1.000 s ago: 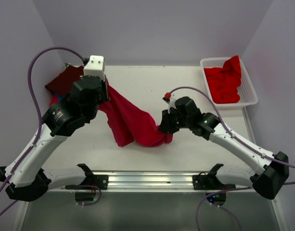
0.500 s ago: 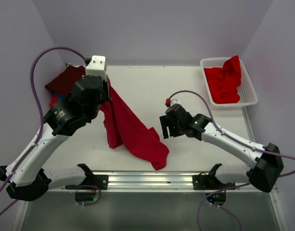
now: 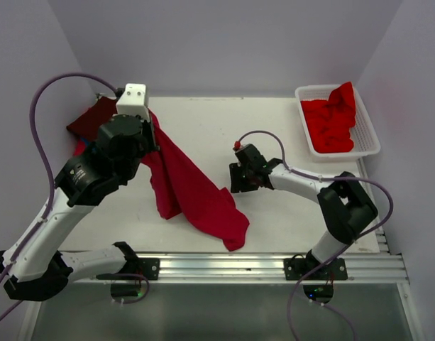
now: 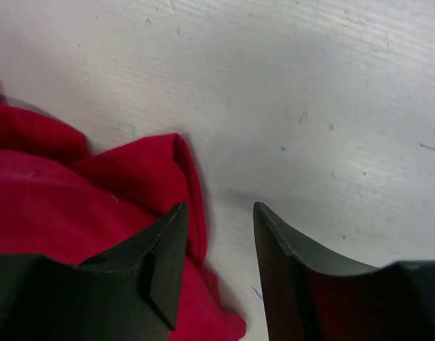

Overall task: Fold and stack the t-shirts
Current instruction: Flatten the tshirt out

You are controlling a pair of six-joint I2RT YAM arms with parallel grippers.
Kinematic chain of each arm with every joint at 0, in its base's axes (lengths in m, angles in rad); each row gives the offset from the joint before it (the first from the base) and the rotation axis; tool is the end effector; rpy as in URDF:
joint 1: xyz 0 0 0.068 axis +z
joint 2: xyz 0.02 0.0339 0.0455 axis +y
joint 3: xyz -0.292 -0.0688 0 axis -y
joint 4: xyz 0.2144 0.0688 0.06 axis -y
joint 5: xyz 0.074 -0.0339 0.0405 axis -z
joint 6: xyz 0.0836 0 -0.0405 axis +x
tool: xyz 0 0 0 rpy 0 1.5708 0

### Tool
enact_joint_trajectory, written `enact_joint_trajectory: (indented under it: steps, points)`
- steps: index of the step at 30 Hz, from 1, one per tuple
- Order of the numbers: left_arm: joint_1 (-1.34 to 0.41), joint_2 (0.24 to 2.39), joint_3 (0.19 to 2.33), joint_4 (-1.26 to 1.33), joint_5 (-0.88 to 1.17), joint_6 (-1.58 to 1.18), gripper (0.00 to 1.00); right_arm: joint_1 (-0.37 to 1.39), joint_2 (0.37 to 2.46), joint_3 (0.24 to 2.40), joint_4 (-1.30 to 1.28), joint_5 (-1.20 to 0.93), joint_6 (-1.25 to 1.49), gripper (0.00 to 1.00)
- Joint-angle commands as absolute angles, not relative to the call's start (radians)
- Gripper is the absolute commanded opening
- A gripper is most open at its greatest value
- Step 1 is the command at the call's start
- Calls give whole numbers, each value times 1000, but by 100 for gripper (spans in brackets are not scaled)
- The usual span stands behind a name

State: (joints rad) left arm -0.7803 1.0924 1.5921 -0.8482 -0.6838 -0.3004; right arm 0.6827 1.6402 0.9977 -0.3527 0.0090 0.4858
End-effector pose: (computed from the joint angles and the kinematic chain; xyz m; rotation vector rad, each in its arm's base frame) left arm 0.1619 -0.0859 0.4807 -0.0081 1.8398 -0.0986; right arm 0.2593 0.2099 0.1922 -0.2546 2.6131 0.4188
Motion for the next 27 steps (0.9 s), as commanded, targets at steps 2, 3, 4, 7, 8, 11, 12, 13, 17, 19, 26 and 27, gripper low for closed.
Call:
enact_joint_trajectory:
  steps: [2, 3, 4, 7, 8, 11, 12, 13, 17, 19, 26, 27]
  points:
    - [-784, 1078, 1595, -824, -687, -330, 0, 632, 1727, 1037, -216, -159, 476, 46]
    - [-782, 1078, 1594, -824, -687, -330, 0, 627, 1744, 1042, -203, -175, 477, 45]
    - [-782, 1078, 1595, -824, -687, -330, 0, 621, 1756, 1045, -195, -205, 477, 45]
    - [-782, 1077, 1594, -824, -689, -330, 0, 615, 1808, 1065, -169, -262, 483, 45]
    - [-782, 1077, 1594, -824, -690, -330, 0, 615, 1824, 1075, -166, -276, 486, 45]
    - [-782, 1075, 1592, -825, -693, -330, 0, 617, 1864, 1091, -134, -334, 500, 44]
    - [-782, 1077, 1592, -827, -695, -328, 0, 615, 1876, 1095, -123, -347, 503, 44]
    - [-782, 1075, 1594, -827, -698, -328, 0, 615, 1893, 1097, -115, -362, 509, 44]
    - [-782, 1072, 1591, -830, -707, -327, 0, 617, 1899, 1085, -92, -393, 525, 40]
    - [-782, 1074, 1591, -830, -709, -325, 0, 615, 1898, 1086, -106, -385, 526, 26]
    - [-782, 1078, 1582, -822, -707, -324, 0, 615, 1788, 1055, -187, -243, 482, 0]
    - [-782, 1078, 1580, -821, -707, -324, 0, 617, 1761, 1054, -219, -215, 477, 0]
